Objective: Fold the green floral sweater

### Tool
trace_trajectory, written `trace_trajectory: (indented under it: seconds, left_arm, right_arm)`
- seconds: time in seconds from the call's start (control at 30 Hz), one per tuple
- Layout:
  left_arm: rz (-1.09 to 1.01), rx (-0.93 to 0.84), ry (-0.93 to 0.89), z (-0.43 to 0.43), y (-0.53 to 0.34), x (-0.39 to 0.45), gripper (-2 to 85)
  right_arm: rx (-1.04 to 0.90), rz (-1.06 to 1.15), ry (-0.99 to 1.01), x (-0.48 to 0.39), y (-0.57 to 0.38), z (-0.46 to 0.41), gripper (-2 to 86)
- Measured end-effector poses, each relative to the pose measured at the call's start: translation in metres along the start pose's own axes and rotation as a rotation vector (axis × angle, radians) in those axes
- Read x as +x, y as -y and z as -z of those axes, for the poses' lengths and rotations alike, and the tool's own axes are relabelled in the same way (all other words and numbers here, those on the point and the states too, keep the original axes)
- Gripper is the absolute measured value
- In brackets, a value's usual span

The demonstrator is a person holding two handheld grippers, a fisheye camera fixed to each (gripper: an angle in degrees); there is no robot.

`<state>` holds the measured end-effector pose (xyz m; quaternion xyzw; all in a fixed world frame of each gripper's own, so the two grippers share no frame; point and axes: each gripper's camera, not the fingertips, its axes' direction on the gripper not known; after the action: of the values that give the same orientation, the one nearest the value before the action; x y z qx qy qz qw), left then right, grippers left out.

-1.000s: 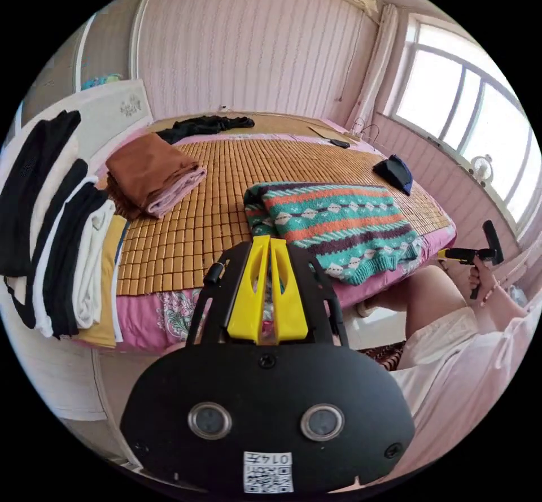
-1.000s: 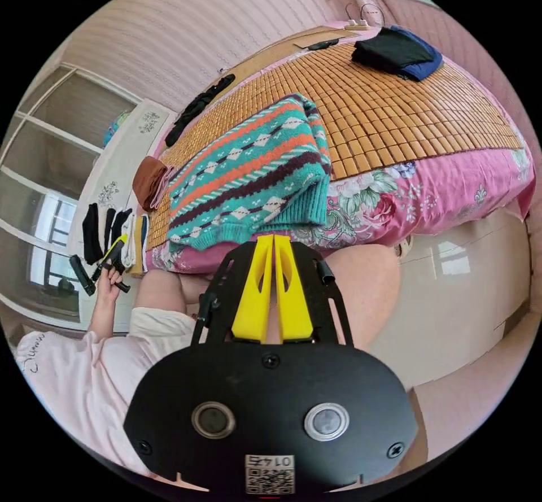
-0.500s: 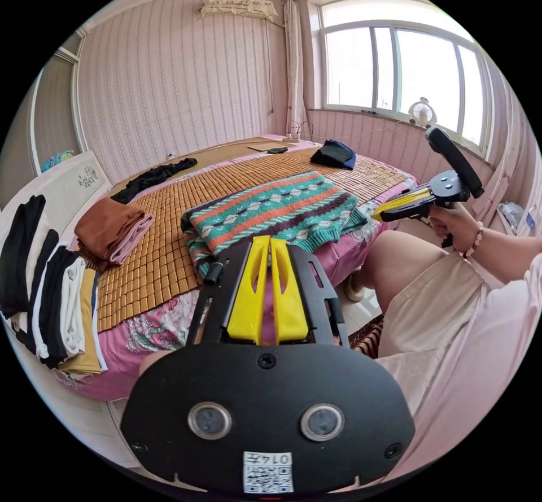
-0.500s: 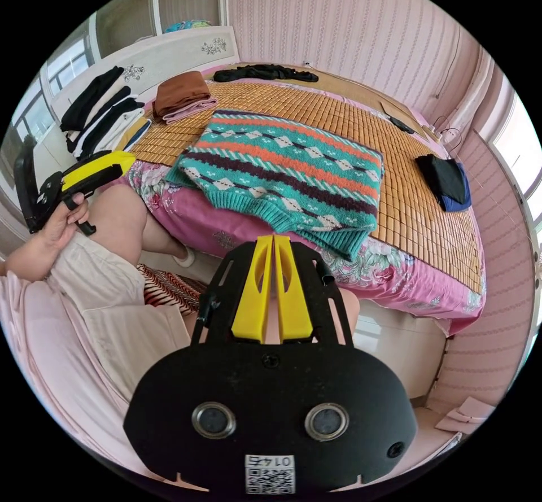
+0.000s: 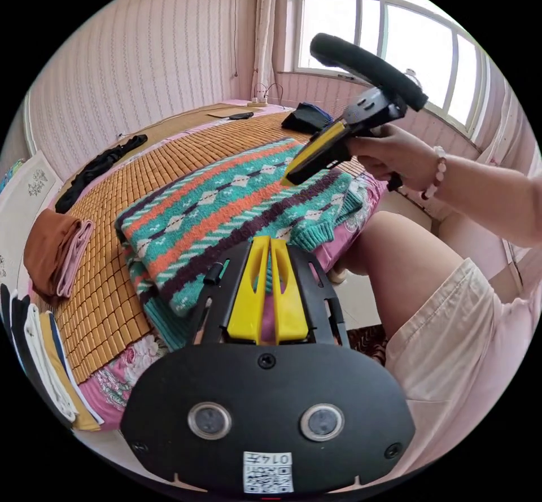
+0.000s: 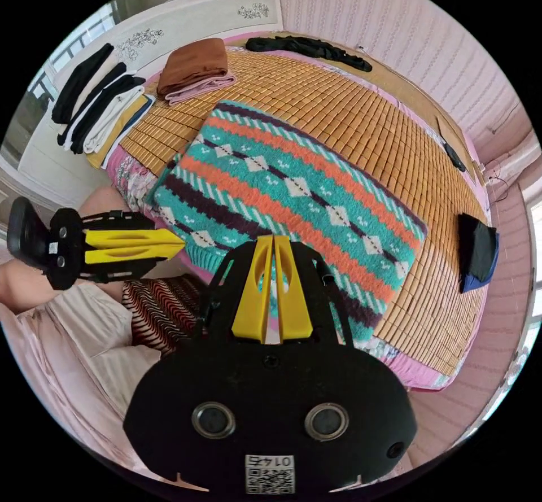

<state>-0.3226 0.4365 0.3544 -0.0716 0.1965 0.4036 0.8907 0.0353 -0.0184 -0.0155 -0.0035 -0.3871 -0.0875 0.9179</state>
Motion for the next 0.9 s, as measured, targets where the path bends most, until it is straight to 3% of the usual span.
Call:
trace_trajectory:
  seconds: [0.23,0.37,0.4,0.47,0.57,0.7,0.9]
  left_arm:
    - [-0.041,-0.119,-0.071,-0.058,0.043,-0.009,-1.0]
    - [-0.118,-0.258,0.02,-0.126,0.054,-0.004,-0.9]
    - [-0.112,-0.153,0.02,-0.129,0.048,-0.007,-0.9]
    - [-0.098,-0.133,0.009,-0.136,0.047,-0.011,-0.9]
    - [-0.168,-0.159,0.032,-0.146,0.057,-0.006,-0.9]
    - [-0.112,-0.211,-0.075,-0.155,0.07,-0.024,-1.0]
    - [-0.137,-0.312,-0.079,-0.172,0.084,-0.025,-1.0]
  right_arm:
    - [-0.233,0.2,-0.13,0.018,0.128,-0.065,-0.4]
    - [-0.436,0.154,-0.077,0.029,0.17,-0.157,-0.5]
    - [-0.403,0.144,-0.084,0.028,0.173,-0.159,-0.5]
    - [-0.429,0.154,-0.142,0.023,0.19,-0.172,-0.6]
    - [-0.521,0.195,-0.111,0.031,0.21,-0.181,-0.8]
    - [-0.589,0.191,0.037,0.062,0.225,-0.181,-0.9]
    - [-0.734,0.219,-0.096,0.06,0.245,-0.183,-1.0]
